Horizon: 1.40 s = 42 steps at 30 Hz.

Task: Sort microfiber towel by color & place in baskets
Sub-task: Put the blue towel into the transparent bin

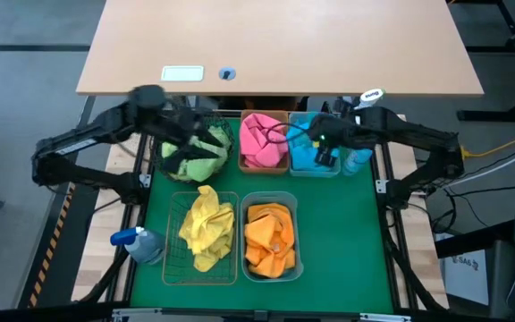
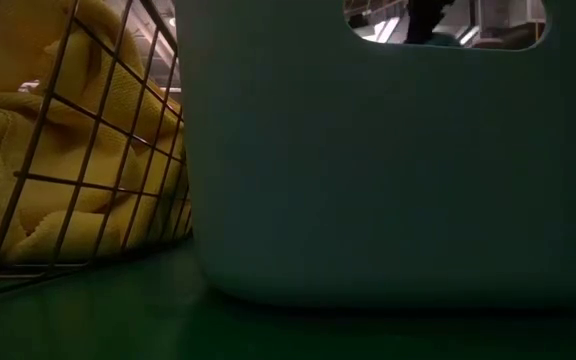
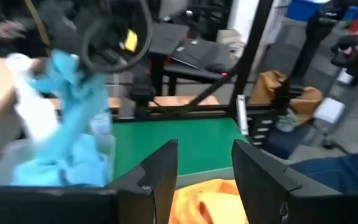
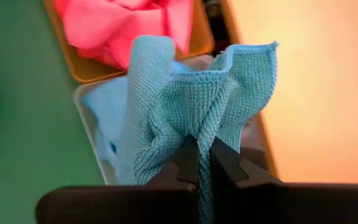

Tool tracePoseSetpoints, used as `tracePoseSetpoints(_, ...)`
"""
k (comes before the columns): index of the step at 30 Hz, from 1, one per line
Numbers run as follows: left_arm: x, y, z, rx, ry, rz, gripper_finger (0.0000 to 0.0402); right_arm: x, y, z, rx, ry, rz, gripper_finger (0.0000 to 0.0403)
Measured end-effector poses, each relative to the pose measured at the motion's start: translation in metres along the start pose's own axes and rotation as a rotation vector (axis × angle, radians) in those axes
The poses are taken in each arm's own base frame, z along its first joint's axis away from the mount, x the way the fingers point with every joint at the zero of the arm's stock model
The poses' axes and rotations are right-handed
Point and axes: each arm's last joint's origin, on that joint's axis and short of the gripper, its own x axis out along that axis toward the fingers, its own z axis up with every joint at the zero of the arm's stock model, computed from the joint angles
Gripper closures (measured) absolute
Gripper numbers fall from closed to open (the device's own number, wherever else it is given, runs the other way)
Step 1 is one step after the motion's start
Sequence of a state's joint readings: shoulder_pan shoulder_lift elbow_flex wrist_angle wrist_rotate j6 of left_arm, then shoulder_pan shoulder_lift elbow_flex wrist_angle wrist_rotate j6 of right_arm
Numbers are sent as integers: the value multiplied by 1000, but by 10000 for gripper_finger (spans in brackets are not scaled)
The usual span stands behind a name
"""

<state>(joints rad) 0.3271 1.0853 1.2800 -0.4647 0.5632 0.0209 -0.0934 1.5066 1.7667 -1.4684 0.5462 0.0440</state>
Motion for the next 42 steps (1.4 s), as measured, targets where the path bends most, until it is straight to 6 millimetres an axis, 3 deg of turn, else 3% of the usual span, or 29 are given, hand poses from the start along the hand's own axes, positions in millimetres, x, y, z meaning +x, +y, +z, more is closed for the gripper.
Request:
tracePoseSetpoints(5,-50,-29,2,65,-33,109,256,30,-11,0,3,-29,120,391)
tracePoseSetpoints(8,-79,-45,-8,87,-42,186,256,48,-14,-6,11,-34,133,391)
tracePoseSetpoints(11,-95,-54,-33,80,-55,233,256,66,-16,-16,24,-15,118,391)
tracePoseSetpoints(15,-104,-58,-82,22,-120,302,256,84,-21,-29,46,7,98,391)
tracePoseSetpoints(20,-103,-58,-135,-4,-211,311,256,89,-32,-36,108,-16,67,391)
tracePoseSetpoints(27,-84,-45,-187,-39,-243,345,256,95,-47,-30,237,-87,53,391)
tracePoseSetpoints(34,-62,-30,-221,-54,-263,406,256,118,-48,-34,262,-149,157,391)
tracePoseSetpoints(42,-45,-21,-251,-54,-378,385,256,159,-26,-49,250,-206,215,391)
